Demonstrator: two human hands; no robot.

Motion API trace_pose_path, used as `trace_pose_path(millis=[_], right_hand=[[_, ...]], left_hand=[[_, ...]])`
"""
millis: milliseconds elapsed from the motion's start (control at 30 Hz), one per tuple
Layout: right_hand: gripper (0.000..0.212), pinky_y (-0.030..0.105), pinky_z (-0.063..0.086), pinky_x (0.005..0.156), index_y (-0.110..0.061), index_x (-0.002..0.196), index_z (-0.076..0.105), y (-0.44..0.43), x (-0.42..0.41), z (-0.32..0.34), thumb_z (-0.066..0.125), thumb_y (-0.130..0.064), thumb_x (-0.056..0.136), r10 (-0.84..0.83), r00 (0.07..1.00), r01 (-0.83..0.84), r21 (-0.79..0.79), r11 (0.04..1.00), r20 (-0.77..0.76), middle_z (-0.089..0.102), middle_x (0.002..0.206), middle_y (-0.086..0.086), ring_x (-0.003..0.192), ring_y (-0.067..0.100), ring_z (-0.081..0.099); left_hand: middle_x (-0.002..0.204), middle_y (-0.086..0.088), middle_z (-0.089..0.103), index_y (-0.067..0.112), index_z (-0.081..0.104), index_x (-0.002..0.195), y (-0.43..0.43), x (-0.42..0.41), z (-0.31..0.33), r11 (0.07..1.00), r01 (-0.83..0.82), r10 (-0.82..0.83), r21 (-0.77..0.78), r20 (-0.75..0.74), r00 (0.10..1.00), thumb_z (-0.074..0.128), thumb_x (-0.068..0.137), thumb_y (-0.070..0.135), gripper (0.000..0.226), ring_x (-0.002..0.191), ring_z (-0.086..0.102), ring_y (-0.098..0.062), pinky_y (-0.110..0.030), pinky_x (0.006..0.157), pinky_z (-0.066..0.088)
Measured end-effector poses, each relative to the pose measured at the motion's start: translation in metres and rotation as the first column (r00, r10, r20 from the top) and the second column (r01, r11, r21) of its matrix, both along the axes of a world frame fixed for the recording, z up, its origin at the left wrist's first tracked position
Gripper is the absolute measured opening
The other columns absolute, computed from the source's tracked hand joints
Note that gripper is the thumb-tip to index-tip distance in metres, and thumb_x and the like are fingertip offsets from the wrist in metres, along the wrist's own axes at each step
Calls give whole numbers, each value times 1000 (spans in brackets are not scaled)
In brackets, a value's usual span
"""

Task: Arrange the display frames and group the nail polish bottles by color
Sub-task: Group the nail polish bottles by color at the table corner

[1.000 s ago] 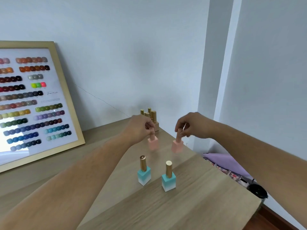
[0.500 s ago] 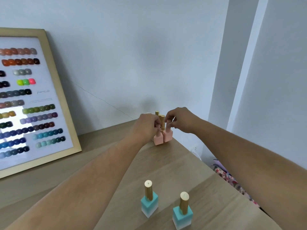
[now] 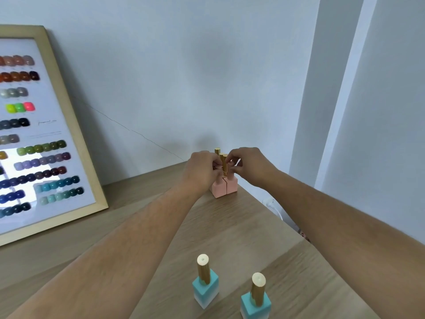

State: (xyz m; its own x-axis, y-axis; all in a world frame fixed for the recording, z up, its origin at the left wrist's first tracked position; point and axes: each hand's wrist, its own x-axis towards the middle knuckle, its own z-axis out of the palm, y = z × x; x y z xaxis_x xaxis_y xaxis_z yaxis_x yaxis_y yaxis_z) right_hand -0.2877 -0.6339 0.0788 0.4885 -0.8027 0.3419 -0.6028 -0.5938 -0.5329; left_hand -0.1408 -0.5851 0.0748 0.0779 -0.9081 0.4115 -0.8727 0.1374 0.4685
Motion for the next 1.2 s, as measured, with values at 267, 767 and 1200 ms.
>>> trace_pose_path(millis=[267, 767, 1200], right_hand=[[19, 32, 48, 76, -17, 94, 65, -2, -2, -6, 61, -5, 79, 4, 999, -3, -15, 1000, 45, 64, 95, 4, 77, 16, 55], [21, 34, 50, 70, -21, 95, 51, 1, -7, -4, 65, -15, 81, -8, 998, 10, -46, 999, 55, 58, 92, 1, 78, 19, 57], [6, 13, 47, 63, -32, 77, 62, 106, -62, 49, 68, -32, 80, 138, 989, -141, 43, 989, 49, 68, 85, -6, 73, 8, 63]], left_hand=[[91, -4, 65, 13, 69, 88, -3, -1, -2, 1000, 13, -13, -2, -11, 1000, 63, 76, 6, 16, 84, 62, -18, -31, 76, 49], [72, 12, 53, 20, 58, 99, 5, 6, -1, 996, 46, -50, -76, -54, 997, 69, 76, 12, 27, 70, 58, -10, -27, 67, 47], [82, 9, 68, 34, 69, 81, 122, 17, 36, 978, 199, -182, 63, -206, 961, 67, 80, 42, 8, 75, 61, -7, -10, 61, 42]])
